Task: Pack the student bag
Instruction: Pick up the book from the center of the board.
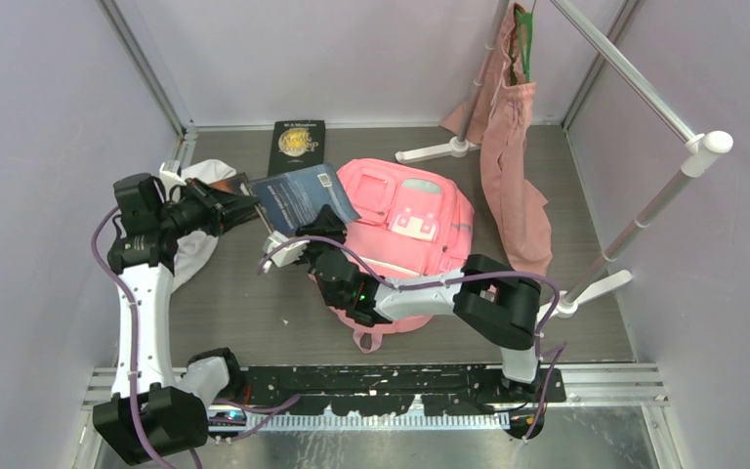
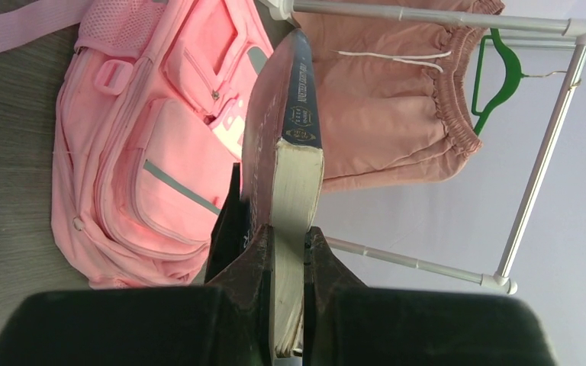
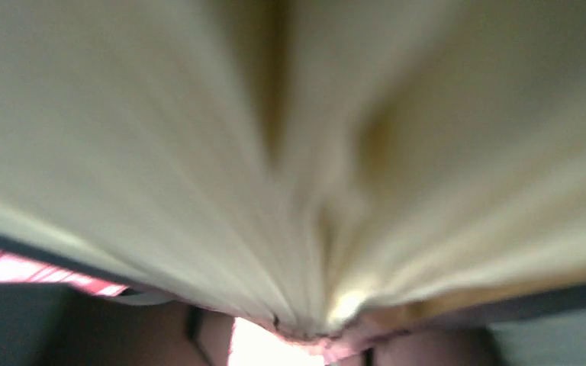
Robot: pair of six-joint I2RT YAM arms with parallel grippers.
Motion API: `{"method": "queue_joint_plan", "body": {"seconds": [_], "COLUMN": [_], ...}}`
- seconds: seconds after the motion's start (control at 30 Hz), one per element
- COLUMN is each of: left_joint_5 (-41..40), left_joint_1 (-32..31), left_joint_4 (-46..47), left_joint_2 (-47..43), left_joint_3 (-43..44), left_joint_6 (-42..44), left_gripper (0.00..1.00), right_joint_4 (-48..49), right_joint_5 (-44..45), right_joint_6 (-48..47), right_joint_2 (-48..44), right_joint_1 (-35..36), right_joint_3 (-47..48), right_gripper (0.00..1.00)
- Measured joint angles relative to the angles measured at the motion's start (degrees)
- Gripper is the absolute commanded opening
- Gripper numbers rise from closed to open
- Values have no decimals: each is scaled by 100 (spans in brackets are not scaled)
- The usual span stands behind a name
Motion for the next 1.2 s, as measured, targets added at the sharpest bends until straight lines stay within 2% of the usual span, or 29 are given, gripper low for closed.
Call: {"method": "queue_joint_plan", "body": {"seconds": [0.03, 0.07, 0.13, 0.17, 0.2, 0.23, 0.27, 0.33, 0.47, 0.6, 0.67, 0.73, 0.83, 1.0, 1.2], "left_joint_5": [-9, -13, -48, -50, -55, -52, -48, 33, 55, -35, -92, -199, -332, 72, 487], "left_joint_1": [0, 0, 0, 0, 0, 0, 0, -7, 9, 35, 37, 39, 39, 37, -35], "left_joint_4": [-33, -52, -101, -127, -164, -208, -234, -247, -592, -772, -811, -776, -463, 767, 2090], "left_joint_2": [2, 2, 0, 0, 2, 0, 0, 0, 50, 46, 7, -85, -481, -1054, -1279], "left_joint_3": [22, 50, 87, 87, 90, 90, 90, 109, 579, 953, 955, 914, 605, -262, -1318], "left_joint_6": [39, 72, 168, 192, 212, 223, 238, 254, 525, 844, 909, 946, 887, 310, -365], "left_gripper": [0, 0, 0, 3, 19, 40, 55, 70, 76, 83, 85, 93, 97, 100, 100], "right_joint_4": [-87, -157, -247, -319, -420, -584, -798, -1547, -3440, -4907, -5486, -5849, -5829, -4728, -3936], "right_joint_5": [-13, -17, -31, -20, -15, -13, -20, -59, -426, -1071, -1624, -2328, -3488, -5230, -6585], "right_joint_6": [57, 105, 295, 389, 494, 638, 822, 1443, 2881, 4419, 5313, 6251, 7759, 10131, 11809], "right_joint_2": [0, 0, -7, -26, -59, -116, -190, -450, -929, -1425, -1718, -2065, -2594, -2975, -2597], "right_joint_1": [4, 13, 31, 46, 57, 76, 92, 120, 87, -129, -415, -883, -1860, -3285, -3519], "right_joint_3": [0, 2, 11, 11, 11, 11, 13, 44, 391, 857, 1014, 1008, 614, -573, -977], "right_gripper": [5, 1, 1, 1, 1, 1, 1, 1, 1, 1, 1, 1, 1, 1, 1]}}
